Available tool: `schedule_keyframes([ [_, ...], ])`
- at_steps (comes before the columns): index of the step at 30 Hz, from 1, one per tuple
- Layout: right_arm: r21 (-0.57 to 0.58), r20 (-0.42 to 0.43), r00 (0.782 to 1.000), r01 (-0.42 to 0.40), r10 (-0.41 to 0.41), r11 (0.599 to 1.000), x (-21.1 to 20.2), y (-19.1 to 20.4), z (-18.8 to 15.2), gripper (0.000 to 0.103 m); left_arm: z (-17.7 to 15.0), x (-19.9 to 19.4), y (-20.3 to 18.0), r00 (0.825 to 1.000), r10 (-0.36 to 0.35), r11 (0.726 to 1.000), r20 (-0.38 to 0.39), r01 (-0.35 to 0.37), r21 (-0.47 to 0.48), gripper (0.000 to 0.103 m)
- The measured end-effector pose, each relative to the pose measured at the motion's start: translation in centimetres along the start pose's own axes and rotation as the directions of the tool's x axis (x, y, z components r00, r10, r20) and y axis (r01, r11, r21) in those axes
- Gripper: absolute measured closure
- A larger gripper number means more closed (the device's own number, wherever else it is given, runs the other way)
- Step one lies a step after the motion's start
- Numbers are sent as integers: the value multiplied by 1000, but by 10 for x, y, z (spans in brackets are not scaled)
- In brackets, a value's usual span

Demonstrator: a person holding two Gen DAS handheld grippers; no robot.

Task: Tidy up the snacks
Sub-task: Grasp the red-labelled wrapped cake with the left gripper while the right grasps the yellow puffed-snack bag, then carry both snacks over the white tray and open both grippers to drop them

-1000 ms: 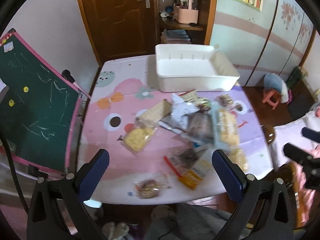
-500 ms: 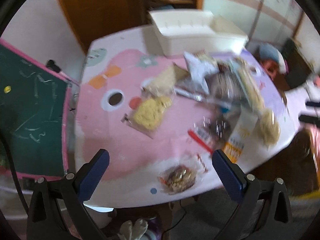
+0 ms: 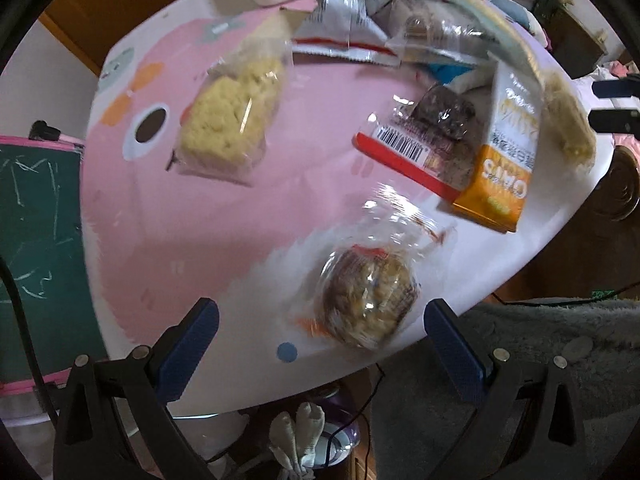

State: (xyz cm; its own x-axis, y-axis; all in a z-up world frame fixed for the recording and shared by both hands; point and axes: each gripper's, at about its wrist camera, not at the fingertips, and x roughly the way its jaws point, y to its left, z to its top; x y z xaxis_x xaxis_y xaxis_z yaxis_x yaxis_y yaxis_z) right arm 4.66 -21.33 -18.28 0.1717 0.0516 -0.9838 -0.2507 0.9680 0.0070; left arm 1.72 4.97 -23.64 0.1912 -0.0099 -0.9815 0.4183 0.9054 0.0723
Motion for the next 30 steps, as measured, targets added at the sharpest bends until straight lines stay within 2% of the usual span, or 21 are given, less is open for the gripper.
schedule_keyframes([
  [6,-35,-38,999,5,-6,999,20,9,0,14,-1,13,1,999,2,1000,-35,-2,-5,1],
  [9,-33,-63,998,1,-3,999,31,10,1,22,0,19,6,998,-18,999,-56,16,-42,7],
  [10,-30,-73,997,1,-3,1000,34,10,0,28,0,19,9,998,-40,997,-55,37,-72,8],
  [11,-27,-83,997,1,-3,1000,38,10,0,35,0,19,11,997,-60,994,-54,55,-95,13],
  [13,-20,-96,995,5,-7,1000,43,11,-1,40,0,18,16,996,-73,989,-48,66,-129,21],
  [15,-9,-94,996,4,-5,1000,45,10,0,43,1,14,17,997,-68,985,-32,62,-160,37],
  [16,-7,-89,996,9,-9,1000,45,9,0,49,3,13,18,997,-65,984,-29,59,-170,43],
  [17,-6,-86,996,11,-11,1000,45,9,1,59,4,10,20,998,-63,980,-24,57,-190,52],
  [19,22,-86,996,-22,24,1000,45,5,2,61,6,8,23,996,-79,972,-32,70,-225,54],
  [25,58,-56,997,-57,61,997,36,1,2,64,6,0,35,988,-155,923,-3,144,-357,56],
  [30,55,-19,996,-87,88,995,14,2,-1,64,7,-28,29,990,-138,917,43,144,-372,56],
])
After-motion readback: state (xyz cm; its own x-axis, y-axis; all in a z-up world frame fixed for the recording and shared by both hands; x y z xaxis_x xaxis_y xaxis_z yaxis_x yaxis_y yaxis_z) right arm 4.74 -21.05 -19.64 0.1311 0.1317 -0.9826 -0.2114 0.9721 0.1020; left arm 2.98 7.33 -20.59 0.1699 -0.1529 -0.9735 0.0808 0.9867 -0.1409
